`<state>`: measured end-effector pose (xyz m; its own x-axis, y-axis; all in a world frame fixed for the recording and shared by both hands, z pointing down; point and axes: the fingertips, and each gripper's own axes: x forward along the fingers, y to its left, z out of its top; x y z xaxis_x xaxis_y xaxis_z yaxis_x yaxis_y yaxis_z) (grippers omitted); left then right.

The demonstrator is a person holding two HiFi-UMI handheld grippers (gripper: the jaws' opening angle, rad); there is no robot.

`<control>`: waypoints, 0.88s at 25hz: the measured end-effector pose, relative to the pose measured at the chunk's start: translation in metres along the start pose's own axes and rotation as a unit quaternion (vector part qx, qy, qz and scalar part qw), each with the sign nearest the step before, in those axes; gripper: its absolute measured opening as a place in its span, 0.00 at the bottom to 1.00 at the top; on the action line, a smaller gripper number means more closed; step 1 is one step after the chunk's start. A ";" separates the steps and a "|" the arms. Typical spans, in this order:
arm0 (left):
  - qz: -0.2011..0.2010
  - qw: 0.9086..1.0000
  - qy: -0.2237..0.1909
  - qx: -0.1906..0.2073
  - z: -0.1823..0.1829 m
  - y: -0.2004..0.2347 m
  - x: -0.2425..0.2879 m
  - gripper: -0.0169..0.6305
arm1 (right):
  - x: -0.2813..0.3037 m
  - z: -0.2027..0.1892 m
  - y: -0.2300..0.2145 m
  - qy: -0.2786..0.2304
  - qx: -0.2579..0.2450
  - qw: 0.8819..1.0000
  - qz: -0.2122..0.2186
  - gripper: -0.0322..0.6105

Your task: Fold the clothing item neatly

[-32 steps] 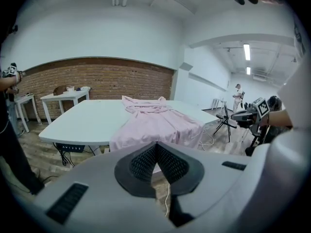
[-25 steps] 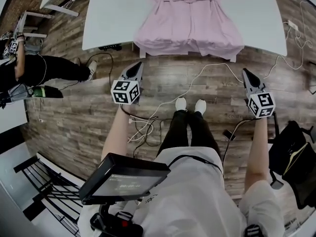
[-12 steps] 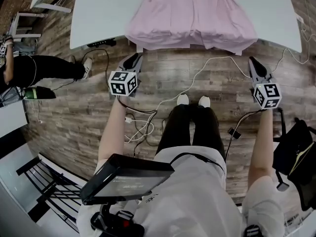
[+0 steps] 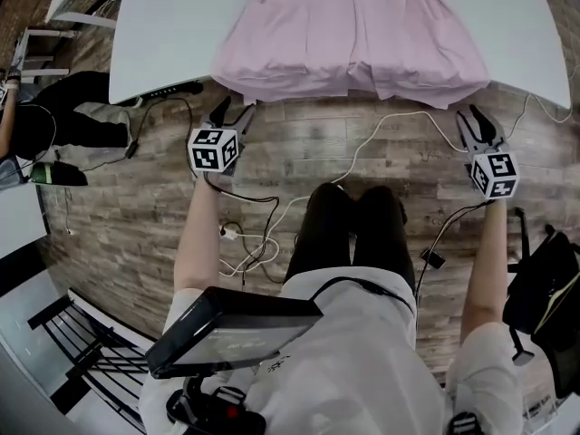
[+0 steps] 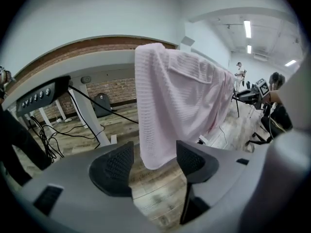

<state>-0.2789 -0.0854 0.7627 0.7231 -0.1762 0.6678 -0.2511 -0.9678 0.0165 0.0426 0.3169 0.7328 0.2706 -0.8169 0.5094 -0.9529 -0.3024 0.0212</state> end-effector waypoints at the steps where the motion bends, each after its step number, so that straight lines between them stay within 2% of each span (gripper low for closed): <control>1: -0.002 1.000 0.000 0.005 -0.002 0.005 0.004 0.42 | 0.004 -0.004 -0.002 0.004 -0.004 1.000 0.003 0.29; 7: -0.023 0.999 0.009 0.030 -0.016 0.023 0.025 0.42 | 0.025 -0.030 -0.011 0.027 -0.024 0.999 0.018 0.42; 12: -0.038 0.998 0.021 0.043 -0.027 0.027 0.040 0.42 | 0.036 -0.045 -0.020 0.038 -0.029 0.998 0.029 0.44; 16: -0.062 0.997 0.011 0.036 -0.026 0.024 0.048 0.42 | 0.039 -0.054 -0.021 0.044 -0.028 0.998 0.043 0.44; 22: -0.060 0.997 0.016 0.039 -0.031 0.033 0.057 0.42 | 0.045 -0.063 -0.027 0.046 -0.025 0.997 0.049 0.47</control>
<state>-0.2653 -0.1222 0.8243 0.7242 -0.0539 0.6875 -0.1118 -0.9929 0.0399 0.0720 0.3195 0.8093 0.1653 -0.7921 0.5876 -0.9803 -0.1972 0.0100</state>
